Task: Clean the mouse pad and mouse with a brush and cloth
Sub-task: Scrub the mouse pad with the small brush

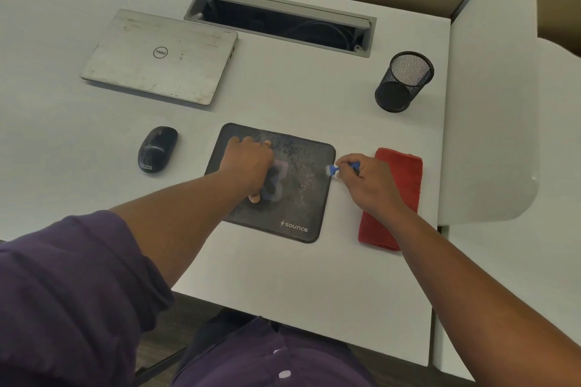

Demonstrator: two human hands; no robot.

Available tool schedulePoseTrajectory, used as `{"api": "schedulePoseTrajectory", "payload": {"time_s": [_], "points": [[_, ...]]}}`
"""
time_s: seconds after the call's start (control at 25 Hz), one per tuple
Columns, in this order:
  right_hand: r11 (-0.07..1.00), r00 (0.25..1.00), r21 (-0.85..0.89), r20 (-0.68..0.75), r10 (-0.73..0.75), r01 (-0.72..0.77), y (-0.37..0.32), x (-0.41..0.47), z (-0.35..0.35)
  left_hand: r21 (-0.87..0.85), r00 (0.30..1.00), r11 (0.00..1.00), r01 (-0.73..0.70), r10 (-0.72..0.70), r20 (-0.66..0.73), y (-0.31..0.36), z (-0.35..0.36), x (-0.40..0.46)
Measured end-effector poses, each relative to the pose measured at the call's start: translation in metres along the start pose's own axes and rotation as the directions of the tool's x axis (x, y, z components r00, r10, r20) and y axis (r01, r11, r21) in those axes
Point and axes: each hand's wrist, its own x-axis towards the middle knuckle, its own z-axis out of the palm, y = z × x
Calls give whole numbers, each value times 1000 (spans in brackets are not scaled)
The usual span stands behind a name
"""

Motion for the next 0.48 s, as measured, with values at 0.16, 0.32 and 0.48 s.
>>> {"api": "schedulePoseTrajectory", "payload": {"time_s": [0.16,0.32,0.48], "points": [[1000,1000,25,-2,-1,1,-1,-1,2,5,1000,1000,2,-2,2,0,-1,-1],[1000,1000,-29,22,-1,2,-4,-1,2,5,1000,1000,1,-1,11,1,-2,-1],[1000,999,13,-31,-26,27,-6,-5,3,15,1000,1000,-12,11,28,0,-3,-2]]}}
